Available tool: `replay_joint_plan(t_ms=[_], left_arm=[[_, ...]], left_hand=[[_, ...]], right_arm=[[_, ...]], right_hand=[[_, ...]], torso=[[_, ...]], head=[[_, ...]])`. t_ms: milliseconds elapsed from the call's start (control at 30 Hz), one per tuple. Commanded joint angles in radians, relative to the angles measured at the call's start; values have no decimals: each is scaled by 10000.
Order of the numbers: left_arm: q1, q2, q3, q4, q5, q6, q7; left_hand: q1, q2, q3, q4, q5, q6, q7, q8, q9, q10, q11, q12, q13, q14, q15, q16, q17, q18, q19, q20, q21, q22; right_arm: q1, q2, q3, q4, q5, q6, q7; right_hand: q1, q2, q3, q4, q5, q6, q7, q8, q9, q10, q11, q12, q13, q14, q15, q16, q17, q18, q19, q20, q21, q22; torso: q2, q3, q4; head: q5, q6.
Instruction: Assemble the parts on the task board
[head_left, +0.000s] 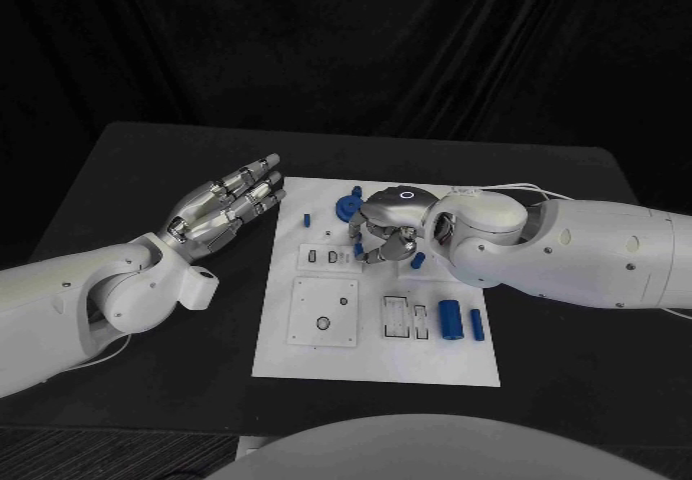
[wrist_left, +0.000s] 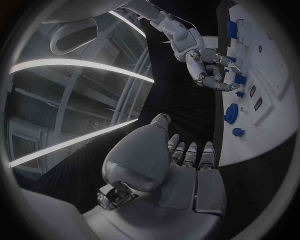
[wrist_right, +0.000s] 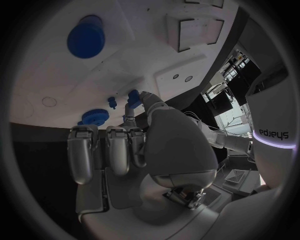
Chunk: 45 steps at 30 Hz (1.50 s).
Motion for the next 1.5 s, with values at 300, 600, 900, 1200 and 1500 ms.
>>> replay_joint_plan(t_ms=[300, 600, 900, 1200, 1500], left_arm=[[-1, 58, 6, -34, -72, 228, 111], [-1, 80, 6, -57, -72, 258, 98], [-1, 96, 6, -72, -72, 271, 98], [-1, 99, 6, -84, -72, 277, 86], [-1, 104, 6, -90, -72, 287, 78]], left_hand=[[62, -54, 8, -71, 49, 29, 68, 34, 16, 23, 74, -65, -16, 14, 55, -36, -11, 167, 7, 83, -58, -17], [64, -53, 14, -82, 50, 20, 71, 32, 15, 23, 74, -65, -16, 14, 54, -36, -11, 167, 7, 84, -58, -17], [65, -52, 17, -86, 50, 18, 72, 32, 14, 23, 74, -65, -16, 14, 55, -36, -11, 167, 7, 85, -58, -17], [89, -66, 42, -143, 46, 2, 74, 28, 12, 23, 76, -65, -16, 14, 63, -36, -11, 167, 7, 91, -58, -17], [94, -68, 46, -153, 46, 6, 75, 28, 12, 23, 76, -65, -16, 14, 65, -36, -11, 167, 7, 92, -58, -17]], right_arm=[[-45, 151, 6, -70, -167, 199, -423], [-76, 215, 6, -128, -376, 288, -472], [-91, 245, 6, -177, -402, 388, -493], [-94, 275, 6, -220, -405, 500, -509], [-95, 283, 6, -230, -405, 618, -529]], right_hand=[[-68, 8, 65, -105, 90, 21, 43, -102, 29, 1059, 101, 25, 2635, 1039, 88, 26, 2635, -159, 1023, 101, 33, 2633], [-94, -21, 74, -133, 95, -39, 48, -183, -11, 1059, 109, 25, 2635, 1039, 98, 26, 2635, -159, 1023, 118, 33, 2633], [-207, -76, 81, -168, 61, -242, 64, -393, -107, 1059, 114, 25, 2635, 1039, 109, 26, 2635, -159, 1023, 143, 33, 2633], [-443, -142, 81, -235, -585, -604, 118, -834, -383, 1059, 100, 25, 2635, 1039, 113, 26, 2635, -159, 1023, 161, 33, 2633], [-548, -199, 6, -303, -1228, -894, 128, -1105, -577, 1059, 46, 25, 2635, 1039, 70, 26, 2635, -159, 1023, 125, 33, 2633]], torso=[[-23, 10, 7], [-25, 14, 26], [-21, 16, 19], [-21, 11, 9], [-21, 16, 16]], head=[[-51, 1], [-71, 1], [-66, 1], [-56, 1], [-67, 1]])
